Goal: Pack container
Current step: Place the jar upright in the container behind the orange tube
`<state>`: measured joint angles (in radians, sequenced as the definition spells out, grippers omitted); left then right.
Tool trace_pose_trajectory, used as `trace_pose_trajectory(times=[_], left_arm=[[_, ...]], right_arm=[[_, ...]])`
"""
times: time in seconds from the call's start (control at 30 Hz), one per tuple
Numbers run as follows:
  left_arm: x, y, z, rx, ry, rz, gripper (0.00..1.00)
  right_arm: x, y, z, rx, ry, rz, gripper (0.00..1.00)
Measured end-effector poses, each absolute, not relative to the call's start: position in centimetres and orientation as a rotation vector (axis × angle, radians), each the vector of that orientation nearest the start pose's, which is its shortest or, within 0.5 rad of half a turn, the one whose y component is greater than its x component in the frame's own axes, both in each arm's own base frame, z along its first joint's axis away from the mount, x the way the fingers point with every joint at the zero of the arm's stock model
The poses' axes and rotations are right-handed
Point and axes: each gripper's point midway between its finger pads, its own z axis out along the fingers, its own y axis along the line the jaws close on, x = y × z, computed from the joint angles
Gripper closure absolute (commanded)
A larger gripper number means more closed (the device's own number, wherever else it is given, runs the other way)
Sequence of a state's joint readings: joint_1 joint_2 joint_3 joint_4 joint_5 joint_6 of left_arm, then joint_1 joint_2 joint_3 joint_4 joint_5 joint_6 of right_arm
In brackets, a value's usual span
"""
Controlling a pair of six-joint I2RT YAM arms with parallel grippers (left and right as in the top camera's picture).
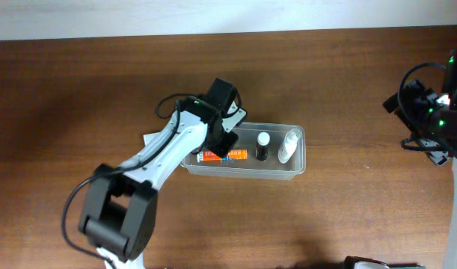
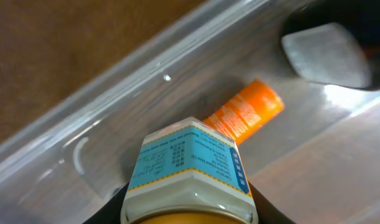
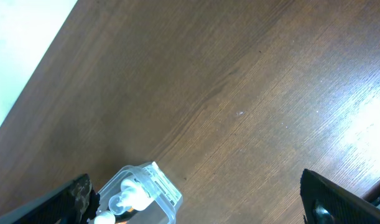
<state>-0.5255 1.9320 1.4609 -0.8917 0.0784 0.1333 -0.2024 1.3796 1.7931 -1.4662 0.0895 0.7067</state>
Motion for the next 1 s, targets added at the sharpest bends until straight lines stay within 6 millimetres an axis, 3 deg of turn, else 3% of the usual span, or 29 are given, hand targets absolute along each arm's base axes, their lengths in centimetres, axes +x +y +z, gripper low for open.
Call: trace_pose_trajectory(times=[0.13,0.27,0.3,0.4,0.67,0.83,0.9,1.0], left_arm=[[34.5,-21.6,3.8,0.981,2.841,-0.160,0.68],[34.5,-21.6,2.8,0.985,2.856,-0.156,0.68],[34.6,-21.6,2.8,0.984,2.854,-0.158,0.59],[34.6,-21.6,2.8,0.983,2.853,-0.157,0.51],[34.3,-21.5,2.9,0.983,2.870,-0.154,0.50],[33.2,-20.8,4.3,1.001,2.935,-0.136,0.51],[33.4,-20.9,5.6,1.003,2.942,-0.134,0.51],[33.7,-21.1,8.1,0.994,2.944,-0.135,0.75]], right_arm=[[28.2,-7.4,31.3,1.177,2.338,0.059,0.02],[28.2,-7.4,31.3,1.177,2.338,0.060,0.02],[28.2,-7.4,31.3,1.178,2.338,0.060,0.01],[28.2,-7.4,31.3,1.177,2.339,0.059,0.01],[28.2,-7.4,31.3,1.177,2.339,0.059,0.02],[28.2,-7.4,31.3,1.178,2.338,0.060,0.01],[28.2,-7.4,31.3,1.177,2.338,0.060,0.01],[28.2,-7.4,31.3,1.177,2.338,0.060,0.02]])
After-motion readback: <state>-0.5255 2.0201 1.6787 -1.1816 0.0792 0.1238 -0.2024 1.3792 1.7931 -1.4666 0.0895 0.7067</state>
